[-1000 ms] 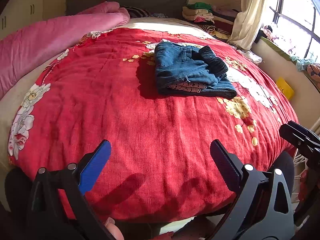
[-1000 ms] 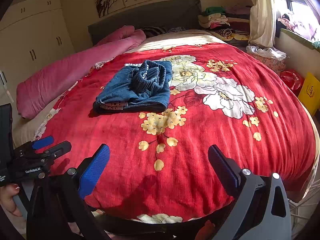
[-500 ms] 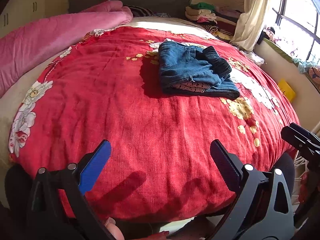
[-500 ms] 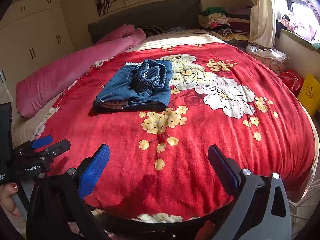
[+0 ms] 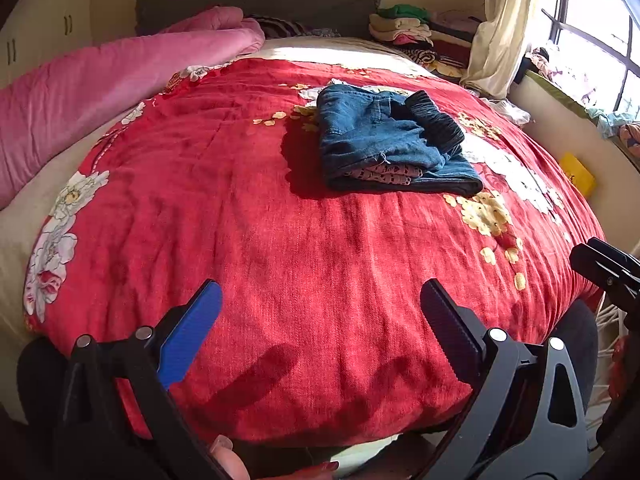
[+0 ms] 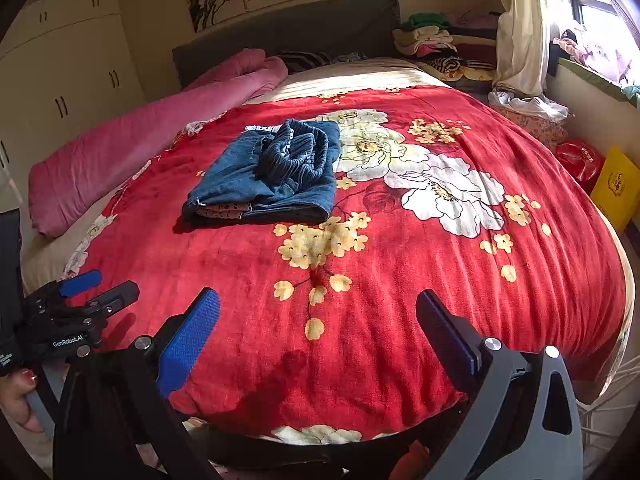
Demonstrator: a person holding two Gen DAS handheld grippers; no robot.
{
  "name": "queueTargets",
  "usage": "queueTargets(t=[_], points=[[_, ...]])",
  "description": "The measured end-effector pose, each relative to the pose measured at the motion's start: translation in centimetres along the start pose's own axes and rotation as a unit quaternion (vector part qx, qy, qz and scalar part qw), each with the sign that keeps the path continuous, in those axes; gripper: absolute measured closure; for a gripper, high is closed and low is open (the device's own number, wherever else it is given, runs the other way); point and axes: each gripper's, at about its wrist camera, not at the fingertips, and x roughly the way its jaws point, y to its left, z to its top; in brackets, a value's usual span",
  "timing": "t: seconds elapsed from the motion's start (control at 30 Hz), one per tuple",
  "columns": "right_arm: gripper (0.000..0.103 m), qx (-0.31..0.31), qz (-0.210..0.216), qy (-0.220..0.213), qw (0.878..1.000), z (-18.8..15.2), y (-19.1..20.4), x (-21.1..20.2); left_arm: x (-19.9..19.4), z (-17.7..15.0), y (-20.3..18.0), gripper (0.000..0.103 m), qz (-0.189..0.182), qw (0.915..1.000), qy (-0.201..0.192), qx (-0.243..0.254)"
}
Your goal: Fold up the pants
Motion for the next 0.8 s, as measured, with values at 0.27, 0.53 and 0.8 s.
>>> queueTargets(t=[0.27,0.53,0.8], points=[[0.005,-0.002,-0.004,0.002,1.000,0.1,0.2,0.1,0.0,-0.1,0.1,0.010,0.002,1.0000,0.002,0.000],[0.005,-0.005,-0.005,0.008,1.000,-0.1,0.5,0.5,0.0,0.0,0.7,0.010,-0.012,0.9998,0.010,-0.011],[0.005,0.007,-0.013,0.014,1.000,-0.2,-0.7,1.5,-0.8,0.4,1.4,0.010,0.009,0.9999,-0.001,-0.008]])
